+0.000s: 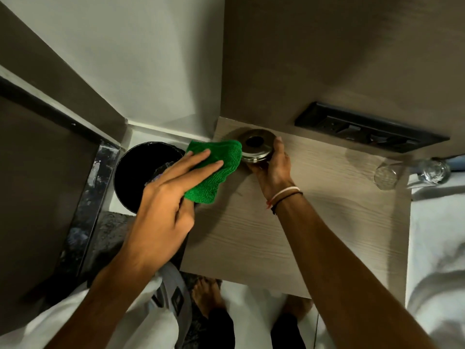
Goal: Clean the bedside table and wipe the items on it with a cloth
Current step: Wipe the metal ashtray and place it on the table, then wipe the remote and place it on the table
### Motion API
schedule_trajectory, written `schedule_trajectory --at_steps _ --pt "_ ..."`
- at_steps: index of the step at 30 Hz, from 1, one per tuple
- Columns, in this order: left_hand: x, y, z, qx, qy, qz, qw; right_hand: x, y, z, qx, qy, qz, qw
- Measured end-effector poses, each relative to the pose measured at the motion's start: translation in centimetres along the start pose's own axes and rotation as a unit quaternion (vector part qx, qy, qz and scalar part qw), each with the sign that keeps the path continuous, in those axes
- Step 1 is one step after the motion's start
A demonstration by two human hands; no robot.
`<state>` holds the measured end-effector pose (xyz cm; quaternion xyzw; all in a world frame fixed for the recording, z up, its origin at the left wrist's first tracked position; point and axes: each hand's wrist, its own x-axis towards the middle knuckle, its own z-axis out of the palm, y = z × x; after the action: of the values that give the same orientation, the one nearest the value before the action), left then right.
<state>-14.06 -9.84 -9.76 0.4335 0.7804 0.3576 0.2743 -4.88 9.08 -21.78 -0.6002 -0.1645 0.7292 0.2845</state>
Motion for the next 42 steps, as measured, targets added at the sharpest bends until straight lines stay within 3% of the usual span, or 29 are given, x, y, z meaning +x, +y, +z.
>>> schedule_trajectory --at_steps 4,9,14,17,20,21,23,25,27,31,38,42 --pt "-0.6 -0.7 0.8 0.01 -0.012 -0.005 1.0 1.0 -0.1 0.2 -0.112 0.02 -0.057 0.992" --pt "-0.7 -0.8 1.6 0.085 -0.022 0.035 0.996 2.2 -0.1 -0.2 -0.263 0.089 -0.14 0.95" --pt "-0.1 1.0 2.7 0.159 -0.027 0.074 0.984 2.7 -0.1 -1.3 -0.339 0.167 -0.151 0.913" --pt "0.5 3.6 3.7 0.176 -0.03 0.105 0.978 1.6 -1.3 -2.4 -0.341 0.14 -0.153 0.917" --pt "1.1 7.6 5.1 0.176 -0.019 0.169 0.97 -1.9 -4.0 -5.4 -0.337 0.095 -0.234 0.907" --pt "1.4 9.8 6.3 0.175 -0.02 0.206 0.963 -3.6 -5.9 -7.7 -0.353 0.096 -0.285 0.886" --pt "1.7 13.2 8.3 0.172 -0.002 0.276 0.946 -6.5 -8.0 -11.6 -0.437 0.123 -0.403 0.795" --pt "2.0 16.8 11.0 0.156 0.014 0.342 0.927 -8.9 -10.6 -16.2 -0.476 0.209 -0.501 0.692" --pt "2.0 20.9 14.7 0.143 0.012 0.395 0.907 -11.1 -13.9 -21.5 -0.464 0.312 -0.529 0.638" --pt "0.6 29.3 23.9 0.12 -0.011 0.495 0.861 -15.0 -20.3 -33.7 -0.429 0.484 -0.472 0.599" --pt "-5.8 38.9 37.7 0.082 -0.114 0.593 0.793 -20.9 -23.2 -52.4 -0.38 0.645 -0.315 0.583" --pt "-8.9 41.2 43.2 0.076 -0.154 0.611 0.772 -22.3 -21.3 -60.0 -0.408 0.619 -0.128 0.659"
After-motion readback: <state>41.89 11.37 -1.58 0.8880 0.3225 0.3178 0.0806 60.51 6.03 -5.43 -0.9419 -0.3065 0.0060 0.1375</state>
